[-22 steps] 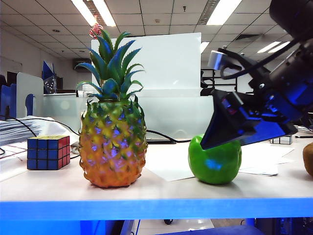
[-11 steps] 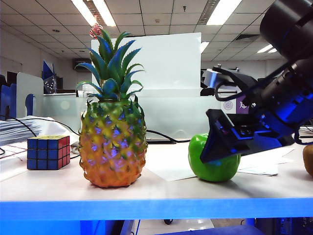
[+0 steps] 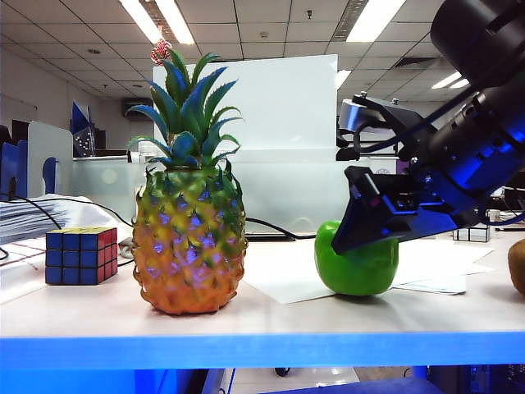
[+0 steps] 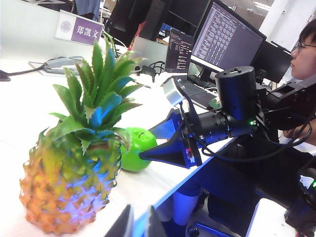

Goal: Arrange all the fruits from large to small from left to right in a row.

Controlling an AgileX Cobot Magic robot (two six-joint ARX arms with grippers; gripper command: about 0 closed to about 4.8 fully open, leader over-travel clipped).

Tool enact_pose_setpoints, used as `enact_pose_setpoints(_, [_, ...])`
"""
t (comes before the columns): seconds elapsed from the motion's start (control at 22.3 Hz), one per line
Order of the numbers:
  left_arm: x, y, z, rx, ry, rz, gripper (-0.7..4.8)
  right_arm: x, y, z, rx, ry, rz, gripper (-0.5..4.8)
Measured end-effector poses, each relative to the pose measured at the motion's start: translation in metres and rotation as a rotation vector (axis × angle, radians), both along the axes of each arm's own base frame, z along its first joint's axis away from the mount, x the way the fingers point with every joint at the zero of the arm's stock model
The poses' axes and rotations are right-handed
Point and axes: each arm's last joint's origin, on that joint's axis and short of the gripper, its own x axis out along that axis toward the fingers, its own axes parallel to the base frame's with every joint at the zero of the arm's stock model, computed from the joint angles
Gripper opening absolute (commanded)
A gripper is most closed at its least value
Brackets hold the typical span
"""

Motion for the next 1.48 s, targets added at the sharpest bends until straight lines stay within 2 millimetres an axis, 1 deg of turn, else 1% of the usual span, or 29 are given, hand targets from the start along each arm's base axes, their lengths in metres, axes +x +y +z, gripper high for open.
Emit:
enact_pose_setpoints(0.04, [0.000,0.000,0.000,0.000,0.000,0.000,0.47,0.000,0.000,0.000,0.002,0.000,0.002,0.16])
enact_pose_setpoints(0.09, [0.000,0.000,0.000,0.000,0.000,0.000,0.47,0.000,0.000,0.000,0.004,0.002,0.007,-0.05])
enact_pose_setpoints(0.27, [0.000,0.000,0.000,0.000,0.000,0.000,0.47,0.001,0.001,0.002,0.021,0.010,0.002,-0.05])
enact_pose_setpoints(0.45, [0.000,0.000,0.000,0.000,0.000,0.000,0.48,0.001,0.001,0.021,0.060,-0.048,0.001,-0.05])
enact_pose_setpoints(0.63, [0.000,0.000,0.000,-0.001,0.000,0.003,0.48,-0.010,-0.006,0.036,0.062,-0.060,-0.008,-0.05])
enact_pose_setpoints(0.81, [0.000,0.000,0.000,-0.001,0.001,0.008,0.49,-0.022,-0.014,0.039,0.002,-0.008,-0.047,-0.05])
enact_pose_setpoints(0.99, [0.000,0.000,0.000,-0.002,0.002,0.008,0.49,-0.023,-0.015,0.032,-0.025,0.029,-0.051,-0.05])
enact_pose_setpoints(1.3, [0.000,0.000,0.000,-0.004,0.004,0.008,0.49,-0.013,-0.007,0.013,-0.021,0.087,-0.008,-0.05])
enact_pose_setpoints(1.48, [0.000,0.000,0.000,-0.012,0.017,0.007,0.49,-0.009,-0.005,0.008,-0.002,0.107,-0.004,-0.05])
